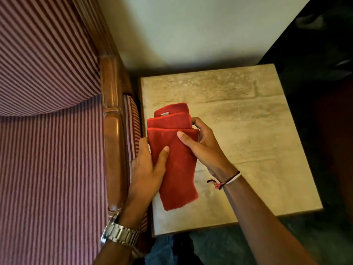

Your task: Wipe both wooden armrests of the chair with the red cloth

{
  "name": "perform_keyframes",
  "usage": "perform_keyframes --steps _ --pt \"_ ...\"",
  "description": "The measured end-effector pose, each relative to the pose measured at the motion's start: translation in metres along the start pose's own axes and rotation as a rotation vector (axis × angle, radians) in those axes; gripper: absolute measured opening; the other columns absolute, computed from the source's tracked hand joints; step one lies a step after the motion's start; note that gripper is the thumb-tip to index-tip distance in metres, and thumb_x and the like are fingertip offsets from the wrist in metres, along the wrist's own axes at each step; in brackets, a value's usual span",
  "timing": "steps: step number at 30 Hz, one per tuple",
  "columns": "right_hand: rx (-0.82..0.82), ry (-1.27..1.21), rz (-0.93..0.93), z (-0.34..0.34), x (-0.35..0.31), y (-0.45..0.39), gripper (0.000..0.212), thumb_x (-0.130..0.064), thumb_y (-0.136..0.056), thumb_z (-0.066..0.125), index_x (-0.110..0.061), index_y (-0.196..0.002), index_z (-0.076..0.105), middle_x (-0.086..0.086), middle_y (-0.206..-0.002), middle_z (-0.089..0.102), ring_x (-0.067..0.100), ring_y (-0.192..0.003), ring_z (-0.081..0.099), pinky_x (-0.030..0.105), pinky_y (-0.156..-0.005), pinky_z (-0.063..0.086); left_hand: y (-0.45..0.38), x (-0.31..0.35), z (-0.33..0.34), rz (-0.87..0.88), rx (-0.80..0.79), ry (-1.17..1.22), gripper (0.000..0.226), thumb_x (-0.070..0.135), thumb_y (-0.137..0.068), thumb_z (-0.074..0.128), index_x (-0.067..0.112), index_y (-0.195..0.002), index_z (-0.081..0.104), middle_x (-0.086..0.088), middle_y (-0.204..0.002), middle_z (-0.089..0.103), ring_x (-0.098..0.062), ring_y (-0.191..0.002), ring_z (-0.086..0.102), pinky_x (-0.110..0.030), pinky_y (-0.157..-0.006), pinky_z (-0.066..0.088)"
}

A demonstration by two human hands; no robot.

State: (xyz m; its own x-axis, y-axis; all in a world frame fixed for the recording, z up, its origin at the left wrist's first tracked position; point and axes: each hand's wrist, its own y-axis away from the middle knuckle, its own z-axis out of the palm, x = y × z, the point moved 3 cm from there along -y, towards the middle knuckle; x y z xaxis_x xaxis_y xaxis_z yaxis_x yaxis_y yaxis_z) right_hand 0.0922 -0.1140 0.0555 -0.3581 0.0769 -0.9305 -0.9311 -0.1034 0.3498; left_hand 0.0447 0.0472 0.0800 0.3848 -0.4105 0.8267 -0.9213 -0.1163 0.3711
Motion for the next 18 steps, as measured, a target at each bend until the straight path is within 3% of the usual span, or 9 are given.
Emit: perform_keyframes --steps 3,6,8,9,10,12,15,18 --pt "-0.004 0.07 0.064 -0.002 0.019 -0.013 0.026 -0.007 -0.097 0.067 -0.013 -0.121 0.06 0.012 -0.113 0.073 0.013 -0.094 0.07 0.034 -0.085 0.062 -0.011 -0.022 0.012 -0.046 0.017 -0.032 0.037 0.034 -0.099 0.06 0.021 -0.13 0.046 0.004 -0.121 0.065 -0.015 -0.11 0.067 -0.036 -0.095 0.056" --pt "-0.044 0.343 0.172 -0.006 0.045 -0.017 0.062 -0.006 -0.095 0.069 -0.012 -0.15 0.041 0.016 -0.14 0.061 0.021 -0.119 0.063 0.042 -0.11 0.05 -0.016 -0.052 0.03 -0.105 -0.058 -0.168 0.059 0.025 -0.099 0.06 0.016 -0.15 0.033 -0.006 -0.137 0.059 -0.022 -0.121 0.062 -0.041 -0.103 0.054" --pt "-0.11 0.672 0.187 -0.012 0.067 -0.01 0.085 -0.012 -0.096 0.068 -0.012 -0.163 0.015 0.016 -0.166 0.032 0.025 -0.149 0.04 0.038 -0.124 0.033 -0.008 -0.077 0.047 -0.097 -0.175 -0.372 0.078 0.02 -0.1 0.057 0.015 -0.162 0.011 -0.012 -0.153 0.039 -0.018 -0.129 0.052 -0.035 -0.11 0.048" --pt "-0.118 0.837 0.141 -0.014 0.076 -0.005 0.087 -0.019 -0.099 0.065 -0.013 -0.164 0.008 0.015 -0.171 0.018 0.028 -0.156 0.028 0.04 -0.126 0.029 -0.003 -0.09 0.056 -0.082 -0.226 -0.505 0.086 0.019 -0.101 0.054 0.017 -0.163 -0.005 -0.015 -0.16 0.026 -0.019 -0.135 0.046 -0.035 -0.113 0.046" --pt "-0.119 0.971 0.063 -0.014 0.084 0.003 0.082 -0.029 -0.101 0.058 -0.014 -0.164 0.007 0.017 -0.172 0.013 0.031 -0.157 0.026 0.043 -0.126 0.03 0.003 -0.102 0.064 -0.052 -0.261 -0.645 0.088 0.02 -0.103 0.05 0.02 -0.16 -0.017 -0.016 -0.167 0.012 -0.021 -0.143 0.039 -0.035 -0.116 0.045" --pt "-0.176 1.13 -0.086 -0.011 0.1 0.02 0.076 -0.036 -0.102 0.052 -0.013 -0.163 0.014 0.021 -0.171 0.014 0.036 -0.15 0.038 0.047 -0.12 0.04 0.013 -0.118 0.074 -0.014 -0.274 -0.838 0.082 0.023 -0.107 0.04 0.022 -0.153 -0.028 -0.018 -0.172 -0.01 -0.026 -0.155 0.023 -0.035 -0.121 0.038" --pt "-0.278 1.229 -0.122 -0.005 0.129 0.042 0.087 -0.023 -0.094 0.071 -0.012 -0.162 0.017 0.021 -0.171 0.008 0.038 -0.154 0.032 0.051 -0.122 0.039 0.021 -0.126 0.08 -0.004 -0.222 -0.88 0.072 0.026 -0.109 0.034 0.019 -0.158 -0.019 -0.018 -0.171 -0.015 -0.031 -0.161 0.01 -0.04 -0.129 0.026" --pt "-0.298 1.318 -0.053 -0.001 0.141 0.045 0.095 -0.037 -0.096 0.066 -0.017 -0.163 0.002 0.017 -0.171 -0.007 0.033 -0.161 0.008 0.047 -0.13 0.024 0.02 -0.128 0.082 0.012 -0.229 -0.888 0.072 0.031 -0.108 0.037 0.016 -0.162 -0.008 -0.02 -0.172 -0.01 -0.034 -0.161 0.003 -0.045 -0.132 0.016"
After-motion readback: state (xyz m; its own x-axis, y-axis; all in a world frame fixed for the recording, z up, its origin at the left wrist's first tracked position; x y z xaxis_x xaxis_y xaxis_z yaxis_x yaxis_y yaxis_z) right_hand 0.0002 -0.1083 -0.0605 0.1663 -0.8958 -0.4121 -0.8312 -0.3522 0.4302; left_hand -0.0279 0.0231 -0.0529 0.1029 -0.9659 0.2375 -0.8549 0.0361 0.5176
